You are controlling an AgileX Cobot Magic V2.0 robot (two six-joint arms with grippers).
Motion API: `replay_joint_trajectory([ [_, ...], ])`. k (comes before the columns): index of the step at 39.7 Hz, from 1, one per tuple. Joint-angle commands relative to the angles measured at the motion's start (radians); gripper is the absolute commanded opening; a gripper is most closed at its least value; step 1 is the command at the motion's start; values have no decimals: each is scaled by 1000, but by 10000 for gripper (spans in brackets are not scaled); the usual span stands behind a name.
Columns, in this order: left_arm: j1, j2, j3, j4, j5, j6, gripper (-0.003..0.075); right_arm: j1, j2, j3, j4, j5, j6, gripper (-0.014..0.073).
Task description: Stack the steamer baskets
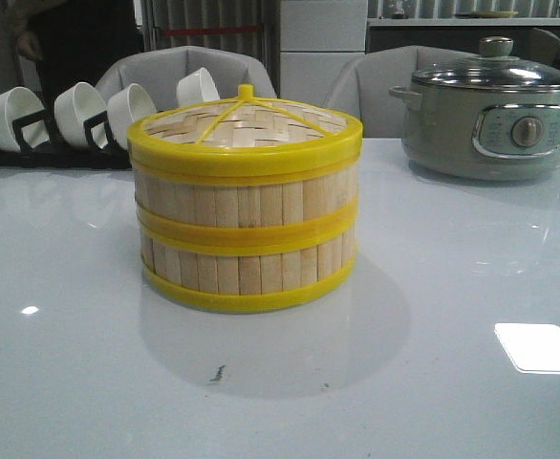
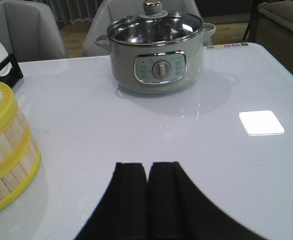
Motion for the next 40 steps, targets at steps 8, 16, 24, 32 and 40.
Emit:
replay_joint_trajectory([
  [8, 0, 5, -29, -4, -88, -7, 95, -6, 5, -28, -6, -89, -12, 55],
  [16, 0, 5, -29, -4, -88, -7, 95, -6, 5, -28, -6, -89, -12, 55],
  [24, 0, 5, -29, -4, -88, -7, 95, -6, 5, -28, -6, -89, -12, 55],
  [32, 0, 5, -29, -4, -88, -7, 95, -6, 5, -28, -6, -89, -12, 55],
  [40, 31, -49, -11, 21, -174, -3, 95, -6, 5, -28, -6, -89, -12, 55],
])
